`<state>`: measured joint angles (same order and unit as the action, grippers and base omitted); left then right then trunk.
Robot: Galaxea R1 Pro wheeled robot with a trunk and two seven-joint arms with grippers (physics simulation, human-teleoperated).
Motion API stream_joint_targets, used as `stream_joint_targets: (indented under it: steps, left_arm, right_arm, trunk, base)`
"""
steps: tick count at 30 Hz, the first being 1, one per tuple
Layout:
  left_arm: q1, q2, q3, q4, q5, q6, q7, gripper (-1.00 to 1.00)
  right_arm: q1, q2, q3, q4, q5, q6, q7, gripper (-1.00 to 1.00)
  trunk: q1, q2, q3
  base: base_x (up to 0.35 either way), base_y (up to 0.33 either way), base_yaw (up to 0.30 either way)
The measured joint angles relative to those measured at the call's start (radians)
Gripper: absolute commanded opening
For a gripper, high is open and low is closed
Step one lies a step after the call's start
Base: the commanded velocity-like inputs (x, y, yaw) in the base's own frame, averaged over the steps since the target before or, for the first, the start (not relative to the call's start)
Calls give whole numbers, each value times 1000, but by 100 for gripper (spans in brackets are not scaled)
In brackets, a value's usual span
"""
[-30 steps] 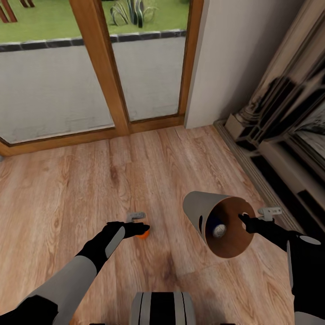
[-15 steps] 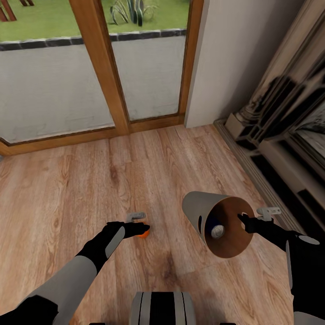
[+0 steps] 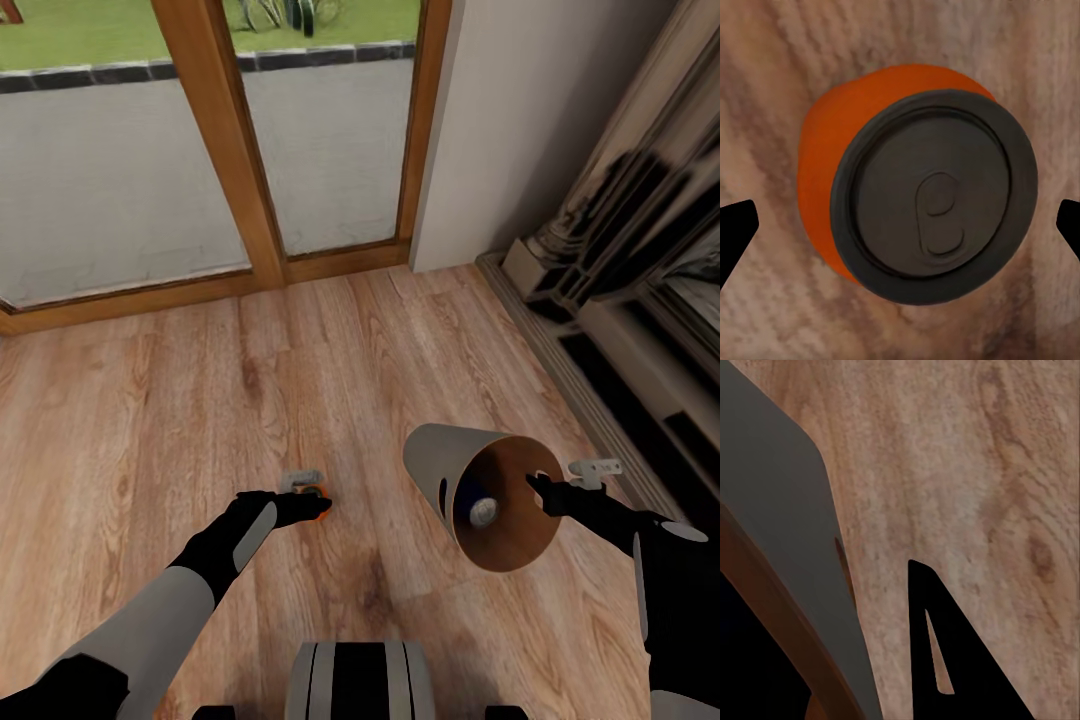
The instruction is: Put the three can of soda from the living room inside the tash can in the kitchen.
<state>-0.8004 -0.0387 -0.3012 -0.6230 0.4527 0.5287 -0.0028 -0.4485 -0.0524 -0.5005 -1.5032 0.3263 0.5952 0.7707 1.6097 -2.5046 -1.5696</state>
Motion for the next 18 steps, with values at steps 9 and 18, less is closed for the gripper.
stream_joint_targets:
  steps: [9,18]
  left_arm:
    - [0,-1,0,0,5,-2,-1,-100]
    - [0,-3,0,-1,6,-2,-2,-100]
  right_arm:
    - [0,0,9,-1,1,0,-1,-100]
    - [1,0,13,-1,2,-2,-2,-100]
  trunk:
    - [0,0,0]
    - [0,0,0]
  base:
    - [0,0,0]
    - [0,0,0]
